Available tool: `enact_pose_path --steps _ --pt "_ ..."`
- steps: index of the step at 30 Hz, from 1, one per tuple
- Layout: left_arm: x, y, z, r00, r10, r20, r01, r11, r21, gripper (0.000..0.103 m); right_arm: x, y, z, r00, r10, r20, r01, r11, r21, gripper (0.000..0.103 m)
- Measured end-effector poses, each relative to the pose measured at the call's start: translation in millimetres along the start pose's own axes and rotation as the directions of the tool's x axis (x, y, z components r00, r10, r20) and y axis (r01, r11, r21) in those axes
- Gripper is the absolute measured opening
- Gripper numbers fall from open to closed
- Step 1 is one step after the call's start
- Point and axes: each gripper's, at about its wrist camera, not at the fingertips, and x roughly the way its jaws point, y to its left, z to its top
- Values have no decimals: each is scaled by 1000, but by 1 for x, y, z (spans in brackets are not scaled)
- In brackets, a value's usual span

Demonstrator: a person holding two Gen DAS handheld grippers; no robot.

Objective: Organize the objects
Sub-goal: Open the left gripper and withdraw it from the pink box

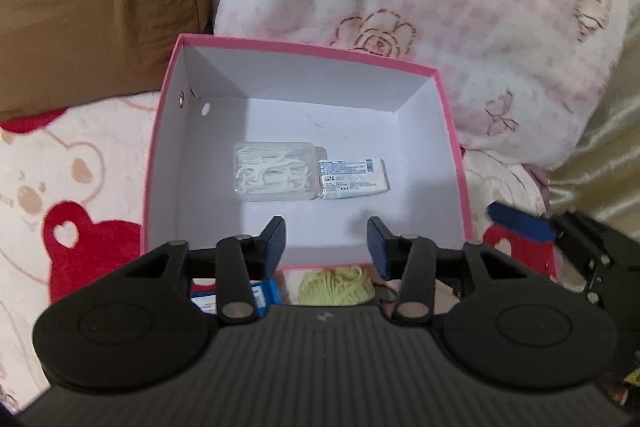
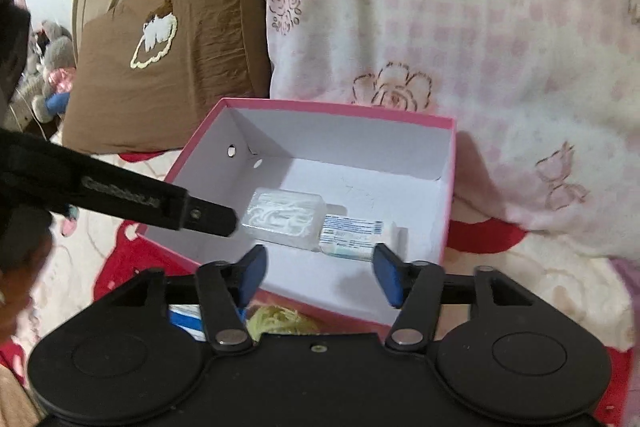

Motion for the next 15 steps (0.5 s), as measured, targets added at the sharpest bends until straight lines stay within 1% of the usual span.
enact_pose_path --steps 1,2,5,6,8,11,13,15 --pt "-6 -2 -3 1000 8 9 -8 1000 23 55 -5 4 -2 1000 -21 8 22 1000 -17 81" --pt "-13 -3 -6 1000 22 19 -22 999 39 61 -9 9 -4 999 -33 15 33 999 -37 86" --pt "-31 -6 -16 999 38 31 -41 995 87 68 -22 19 -11 999 -46 3 46 995 -87 86" --pt "-37 -7 -19 999 42 33 -45 994 96 72 -26 20 -14 999 -45 -2 45 995 -89 87" --pt "-50 -8 -27 999 35 33 -38 993 112 77 -36 23 -19 999 -52 -7 51 995 -90 88" --pt "-67 -9 -40 999 26 18 -28 992 121 80 -52 30 -27 998 -64 -3 63 990 -126 94" --pt "-77 -7 -49 1000 11 3 -12 993 117 82 -62 37 -33 996 -91 5 91 983 -158 94" --pt "-87 -5 -57 1000 -7 -5 7 994 113 84 -72 42 -37 995 -96 11 96 981 -167 95"
